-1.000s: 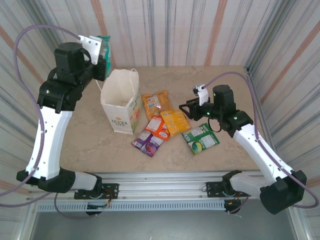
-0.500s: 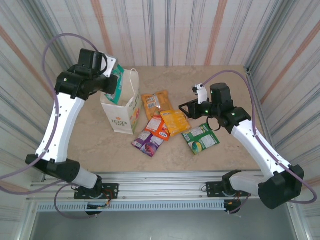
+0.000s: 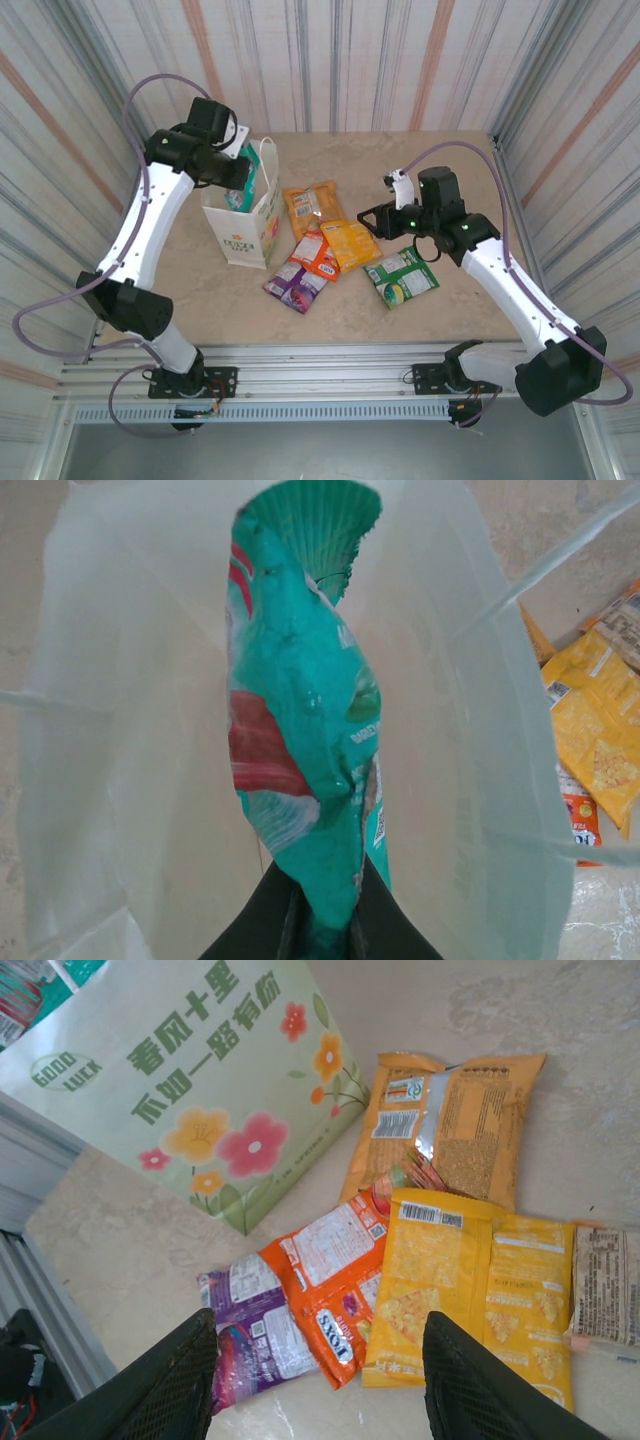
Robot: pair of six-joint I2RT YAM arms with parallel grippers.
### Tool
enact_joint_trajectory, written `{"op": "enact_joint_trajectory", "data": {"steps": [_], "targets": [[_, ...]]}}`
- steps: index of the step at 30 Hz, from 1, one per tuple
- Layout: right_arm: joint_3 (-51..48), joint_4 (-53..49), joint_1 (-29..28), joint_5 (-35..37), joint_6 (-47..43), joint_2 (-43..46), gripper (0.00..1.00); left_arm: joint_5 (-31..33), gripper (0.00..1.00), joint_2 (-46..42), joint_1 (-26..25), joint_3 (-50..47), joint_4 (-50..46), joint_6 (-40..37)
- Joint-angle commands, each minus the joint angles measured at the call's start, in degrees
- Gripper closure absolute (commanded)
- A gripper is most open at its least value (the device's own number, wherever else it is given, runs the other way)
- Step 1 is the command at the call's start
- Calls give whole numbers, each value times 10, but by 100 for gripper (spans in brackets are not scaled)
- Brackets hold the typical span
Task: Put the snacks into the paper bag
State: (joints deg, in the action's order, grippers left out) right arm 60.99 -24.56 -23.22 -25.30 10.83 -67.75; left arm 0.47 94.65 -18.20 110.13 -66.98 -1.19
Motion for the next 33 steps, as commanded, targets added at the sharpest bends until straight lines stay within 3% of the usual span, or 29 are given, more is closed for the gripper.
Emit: {"op": "enact_joint_trajectory", "data": {"steps": [1, 5, 15, 22, 27, 33], "targets": [[14, -19, 3, 4, 17, -7, 44, 8, 76, 4, 5, 31, -10, 19], [14, -24, 7, 5, 27, -8, 43, 8, 60, -5, 5, 55, -5, 25], [28, -62, 58, -10, 103, -10, 43, -62, 54, -79, 5, 71, 33, 35], [14, -193, 116, -16, 156, 3, 44, -189, 48, -236, 5, -122, 172, 13], [-62, -232, 183, -56, 219, 43, 43, -299, 46, -317, 5, -246, 265, 31], [-162, -220, 219, -74, 275, 92, 44, -335, 49, -347, 0, -332, 314, 105]]}}
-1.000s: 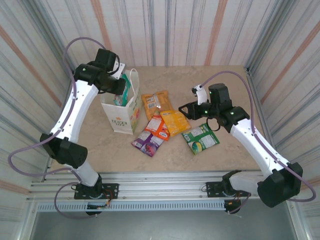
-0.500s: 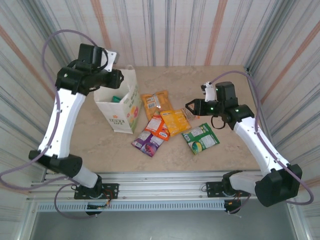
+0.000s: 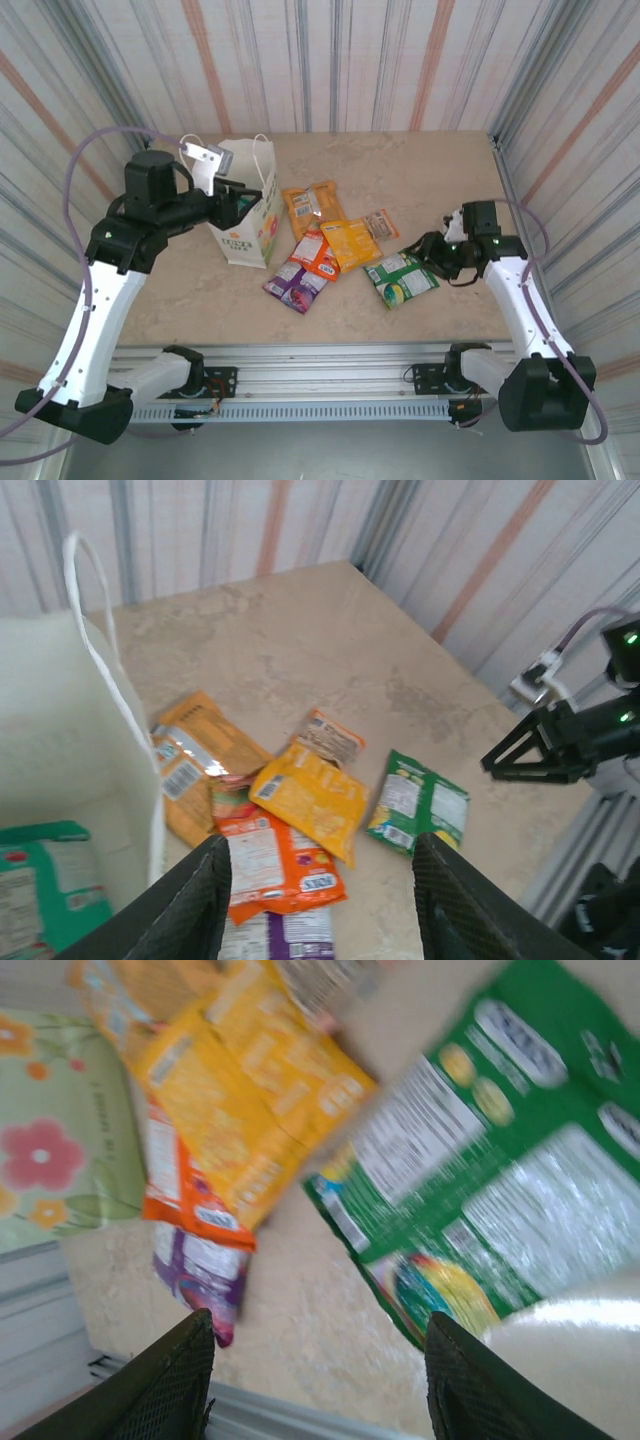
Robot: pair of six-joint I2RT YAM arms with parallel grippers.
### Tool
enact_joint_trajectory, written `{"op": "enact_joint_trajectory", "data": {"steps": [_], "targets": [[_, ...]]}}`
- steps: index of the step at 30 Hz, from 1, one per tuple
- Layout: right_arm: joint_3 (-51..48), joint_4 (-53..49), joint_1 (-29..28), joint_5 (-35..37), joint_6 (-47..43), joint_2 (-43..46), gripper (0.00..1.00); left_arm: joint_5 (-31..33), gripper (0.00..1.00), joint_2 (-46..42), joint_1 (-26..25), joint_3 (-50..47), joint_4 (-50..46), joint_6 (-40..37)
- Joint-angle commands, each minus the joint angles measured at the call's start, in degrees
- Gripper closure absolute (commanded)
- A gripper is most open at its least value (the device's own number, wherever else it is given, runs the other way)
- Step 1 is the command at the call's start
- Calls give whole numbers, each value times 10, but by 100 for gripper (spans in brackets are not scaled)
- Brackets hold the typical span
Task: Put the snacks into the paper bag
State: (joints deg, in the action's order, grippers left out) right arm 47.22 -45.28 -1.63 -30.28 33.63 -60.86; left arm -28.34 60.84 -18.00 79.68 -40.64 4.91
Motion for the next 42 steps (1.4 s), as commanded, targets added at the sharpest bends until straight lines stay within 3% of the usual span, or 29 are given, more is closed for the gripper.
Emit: {"op": "enact_joint_trajectory", "data": {"steps": [1, 8, 12, 16, 23, 29, 37, 42], "targets": [[-34, -1, 0, -23, 53, 29, 44, -48, 49, -11, -6, -39, 57, 54], [8, -39, -97, 65, 62, -11, 43, -6, 50, -12, -60, -75, 81, 100], [-37, -27, -102, 43, 137, -8, 41, 10, 50, -6, -80, -78, 85, 109], [-145, 82, -97, 22, 263, 64, 41, 15, 51, -3, -85, -76, 87, 115], [-255, 156, -42, 41, 350, 113, 42, 17, 51, -4, -86, -78, 88, 117], [-281, 252, -2, 25, 374, 81, 43, 14, 51, 1, -86, -75, 91, 118], [-266, 300, 9, 18, 354, -10, 47, 12, 51, 6, -86, -70, 91, 120], [-267, 309, 10, 21, 344, -30, 55, 20, 51, 6, -86, -67, 90, 119]]}}
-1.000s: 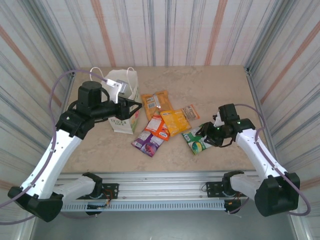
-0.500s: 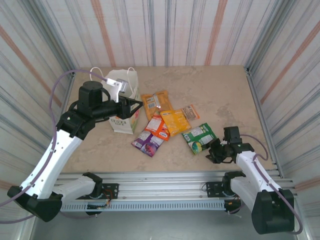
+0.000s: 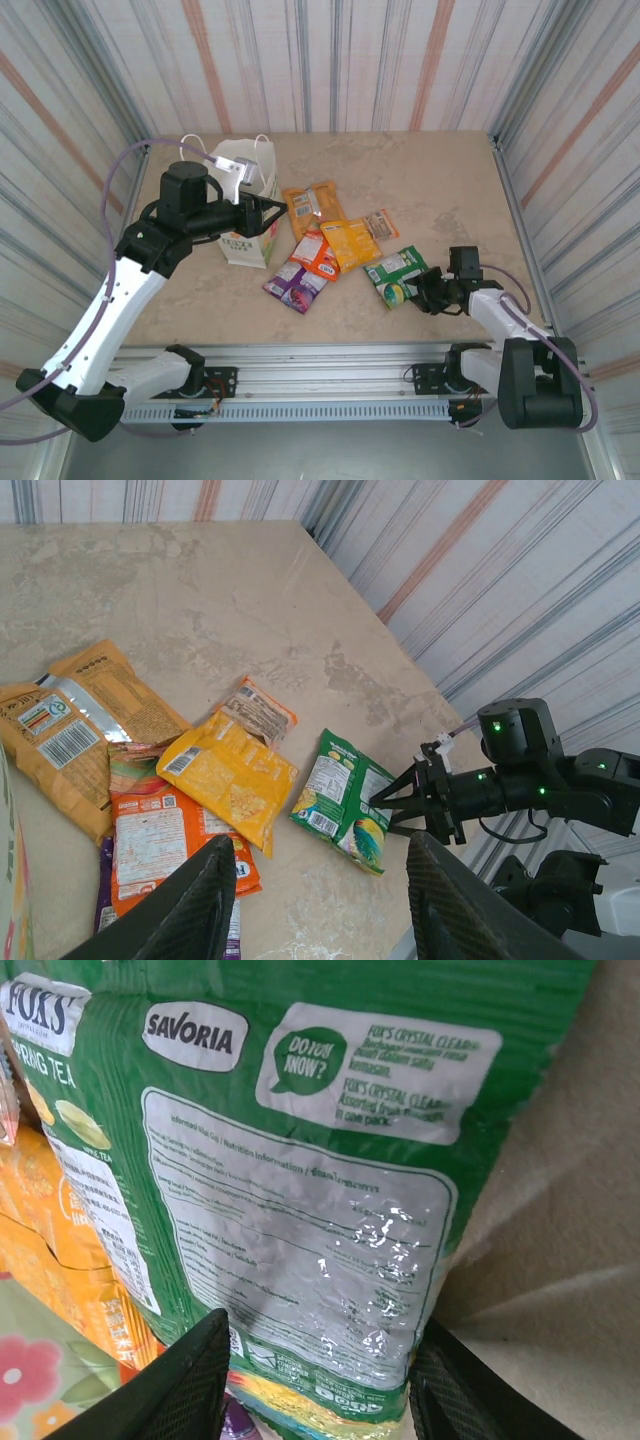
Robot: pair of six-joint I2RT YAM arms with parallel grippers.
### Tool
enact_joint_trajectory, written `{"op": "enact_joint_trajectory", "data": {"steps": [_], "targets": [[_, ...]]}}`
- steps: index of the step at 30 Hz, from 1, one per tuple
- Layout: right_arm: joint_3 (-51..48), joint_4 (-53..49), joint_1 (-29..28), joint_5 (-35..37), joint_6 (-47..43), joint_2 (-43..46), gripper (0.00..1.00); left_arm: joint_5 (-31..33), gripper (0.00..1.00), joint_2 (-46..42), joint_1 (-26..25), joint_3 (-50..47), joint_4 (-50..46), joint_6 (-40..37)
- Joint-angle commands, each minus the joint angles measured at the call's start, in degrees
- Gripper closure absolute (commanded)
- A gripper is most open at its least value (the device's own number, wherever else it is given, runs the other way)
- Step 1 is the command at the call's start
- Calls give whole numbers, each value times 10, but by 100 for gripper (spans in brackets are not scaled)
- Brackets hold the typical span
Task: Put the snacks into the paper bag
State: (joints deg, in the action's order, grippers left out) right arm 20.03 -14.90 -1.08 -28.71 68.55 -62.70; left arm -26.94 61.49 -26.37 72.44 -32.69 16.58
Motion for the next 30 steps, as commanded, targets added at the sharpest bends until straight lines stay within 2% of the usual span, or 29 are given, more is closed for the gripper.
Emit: {"op": "enact_joint_trajectory", "data": {"steps": [1, 8, 11, 16, 30], "targets": [[5, 6, 5, 6, -8, -13, 58, 6, 51, 0, -3, 6, 12, 2], [18, -43, 14, 8, -72, 9, 88, 9, 51, 5, -3, 18, 2, -2], [24, -65, 19, 9, -98, 29, 93, 12, 50, 7, -3, 23, -4, -7], [60, -119, 22, 13, -179, 53, 100, 7, 50, 8, -3, 28, -4, -14], [226, -255, 11, 29, -397, 82, 100, -25, 50, 20, -3, 25, 14, -8]]}}
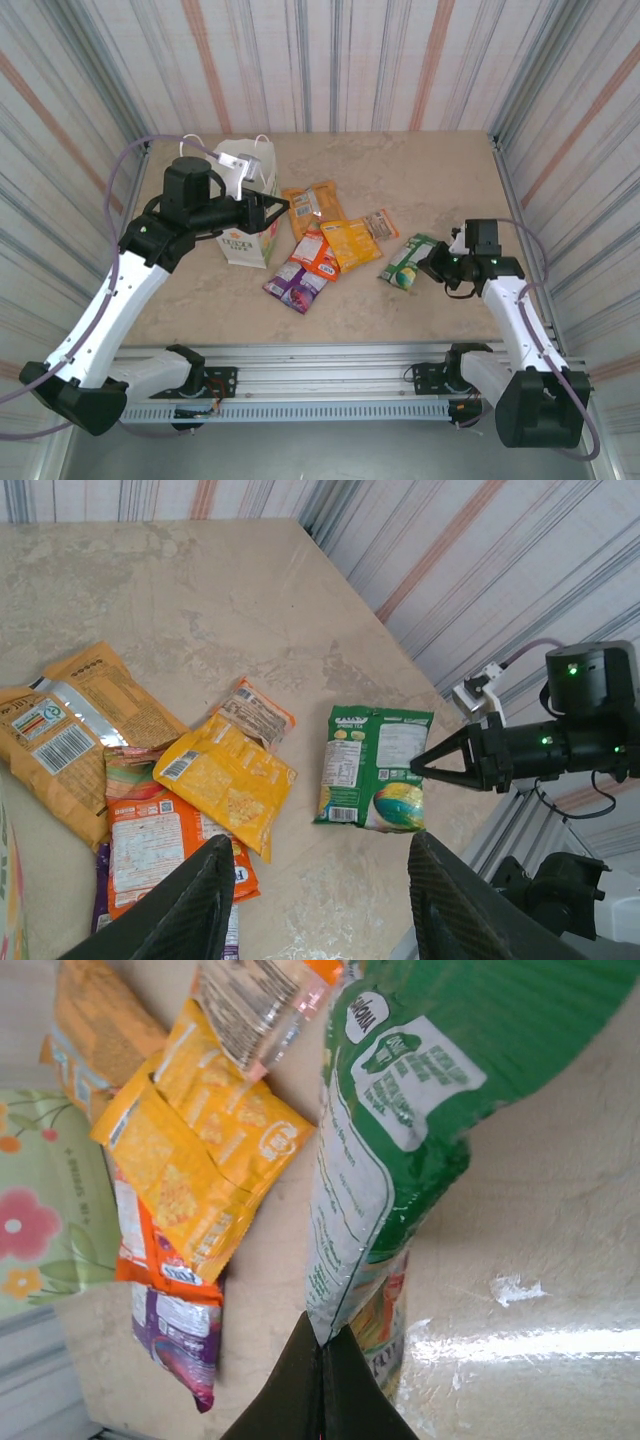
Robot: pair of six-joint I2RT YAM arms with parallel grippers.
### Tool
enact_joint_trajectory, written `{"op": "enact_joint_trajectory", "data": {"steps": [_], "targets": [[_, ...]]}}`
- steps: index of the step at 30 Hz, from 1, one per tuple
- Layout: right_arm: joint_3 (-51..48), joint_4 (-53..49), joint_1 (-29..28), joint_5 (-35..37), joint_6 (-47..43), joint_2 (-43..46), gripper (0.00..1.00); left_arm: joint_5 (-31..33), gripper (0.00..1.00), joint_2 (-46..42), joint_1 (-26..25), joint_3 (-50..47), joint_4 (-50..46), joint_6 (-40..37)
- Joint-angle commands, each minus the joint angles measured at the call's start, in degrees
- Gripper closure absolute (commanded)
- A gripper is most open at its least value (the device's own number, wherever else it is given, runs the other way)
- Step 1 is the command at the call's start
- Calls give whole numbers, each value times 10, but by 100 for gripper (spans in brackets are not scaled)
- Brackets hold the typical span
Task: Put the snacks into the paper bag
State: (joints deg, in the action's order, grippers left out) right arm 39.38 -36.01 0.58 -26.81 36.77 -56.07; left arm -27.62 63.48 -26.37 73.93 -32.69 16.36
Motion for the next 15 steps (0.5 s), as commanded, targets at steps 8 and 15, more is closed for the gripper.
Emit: {"op": "enact_joint_trajectory", "data": {"steps": [8, 15], "targets": [[95, -46, -34, 8, -144, 33, 100, -27, 50, 1, -3, 5, 16, -6], [135, -24, -69, 0, -191, 39, 100, -42, 50, 2, -5, 2, 28, -6]]}}
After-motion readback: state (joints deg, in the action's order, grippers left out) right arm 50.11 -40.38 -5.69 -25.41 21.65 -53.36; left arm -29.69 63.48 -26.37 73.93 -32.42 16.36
